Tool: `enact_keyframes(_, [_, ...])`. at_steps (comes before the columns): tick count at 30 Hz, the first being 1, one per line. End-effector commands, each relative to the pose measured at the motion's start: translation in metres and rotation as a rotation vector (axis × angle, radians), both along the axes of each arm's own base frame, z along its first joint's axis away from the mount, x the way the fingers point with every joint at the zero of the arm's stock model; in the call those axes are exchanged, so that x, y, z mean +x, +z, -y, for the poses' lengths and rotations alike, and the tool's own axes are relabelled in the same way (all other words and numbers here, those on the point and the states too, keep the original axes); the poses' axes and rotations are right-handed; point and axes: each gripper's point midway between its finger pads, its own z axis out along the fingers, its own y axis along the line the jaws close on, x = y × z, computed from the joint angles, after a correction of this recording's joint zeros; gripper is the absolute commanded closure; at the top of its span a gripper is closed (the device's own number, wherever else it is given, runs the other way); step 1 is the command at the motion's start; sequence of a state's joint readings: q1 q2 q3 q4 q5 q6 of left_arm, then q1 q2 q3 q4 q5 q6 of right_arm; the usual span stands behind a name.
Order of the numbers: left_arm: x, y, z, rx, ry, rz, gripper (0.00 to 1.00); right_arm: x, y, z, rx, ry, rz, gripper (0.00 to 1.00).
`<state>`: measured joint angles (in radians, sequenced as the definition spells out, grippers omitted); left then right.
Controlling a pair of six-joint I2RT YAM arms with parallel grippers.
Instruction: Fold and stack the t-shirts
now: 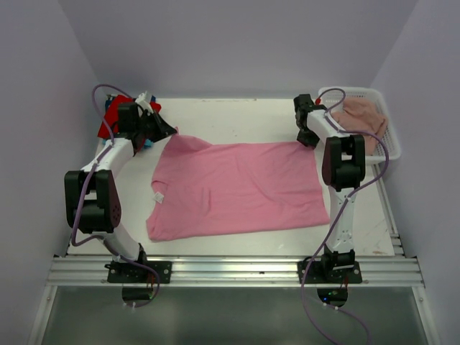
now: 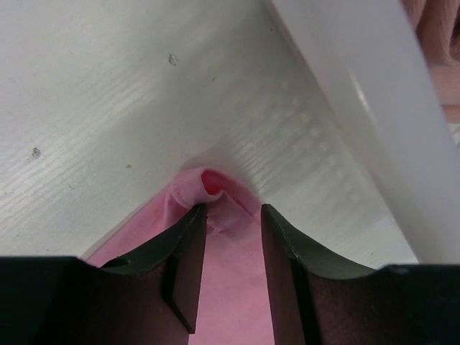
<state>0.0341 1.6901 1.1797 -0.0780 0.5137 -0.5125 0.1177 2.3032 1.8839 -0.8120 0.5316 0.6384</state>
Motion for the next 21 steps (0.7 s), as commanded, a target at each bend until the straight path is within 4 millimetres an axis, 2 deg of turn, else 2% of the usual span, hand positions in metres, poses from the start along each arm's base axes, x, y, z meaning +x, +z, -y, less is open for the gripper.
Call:
enact_keyframes(1, [-0.002,0.015,-0.004,0.002,-0.009,0.045,1.00,0.019,0.044,0.007,-0.021,-0.006,0.135,0.59])
enact_keyframes(11, [-0.004,0.014,-0.002,-0.004,-0.018,0.042,1.00,0.024,0.039,0.010,-0.005,-0.012,0.143,0.62])
enact_keyframes(12, [-0.003,0.013,-0.002,-0.003,-0.020,0.040,1.00,0.033,0.057,0.008,0.007,-0.005,0.223,0.62])
enact_keyframes(13, [-0.003,0.011,-0.002,-0.003,-0.019,0.033,1.00,0.024,0.044,0.007,0.017,0.004,0.210,0.63])
enact_keyframes(16, [-0.003,0.006,-0.001,-0.008,-0.023,0.022,1.00,0.028,0.055,0.004,0.031,0.019,0.288,0.64])
enact_keyframes(21, [-0.002,0.004,0.000,-0.016,-0.025,0.018,1.00,0.033,0.048,0.005,0.037,0.038,0.261,0.61])
